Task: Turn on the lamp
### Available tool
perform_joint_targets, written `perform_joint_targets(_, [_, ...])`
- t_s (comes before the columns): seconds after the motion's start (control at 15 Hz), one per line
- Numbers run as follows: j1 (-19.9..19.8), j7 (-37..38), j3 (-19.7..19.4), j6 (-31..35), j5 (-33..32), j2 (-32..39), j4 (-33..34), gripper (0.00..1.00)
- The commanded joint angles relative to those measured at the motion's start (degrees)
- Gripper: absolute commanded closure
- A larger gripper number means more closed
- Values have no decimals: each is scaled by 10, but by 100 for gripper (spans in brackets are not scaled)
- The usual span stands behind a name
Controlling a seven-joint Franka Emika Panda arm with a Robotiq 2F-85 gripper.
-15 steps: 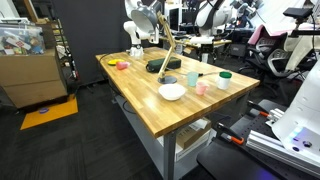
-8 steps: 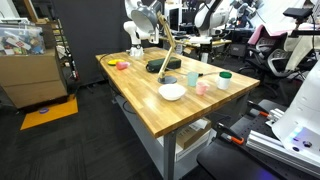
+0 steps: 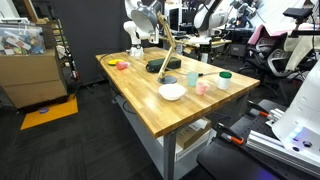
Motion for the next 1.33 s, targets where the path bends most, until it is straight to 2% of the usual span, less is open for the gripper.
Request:
perform_joint_targets(0.0, [-4, -18, 0, -13, 14, 33, 48, 0])
perform_joint_targets(0.53, [-24, -52, 3, -52, 62, 128, 167, 0])
perform_joint_targets(0.6, [-7, -33, -7, -20, 50, 108, 128, 0])
perform_joint_targets(0.8, [-14, -38, -7, -33, 54, 128, 157, 0])
perform_joint_targets(1.13, [-13, -38, -7, -35, 54, 129, 159, 0])
perform_joint_targets(1.2, [-13, -38, -7, -35, 54, 129, 159, 16])
perform_joint_targets(1.27, [-13, -36, -8, -37, 54, 132, 164, 28])
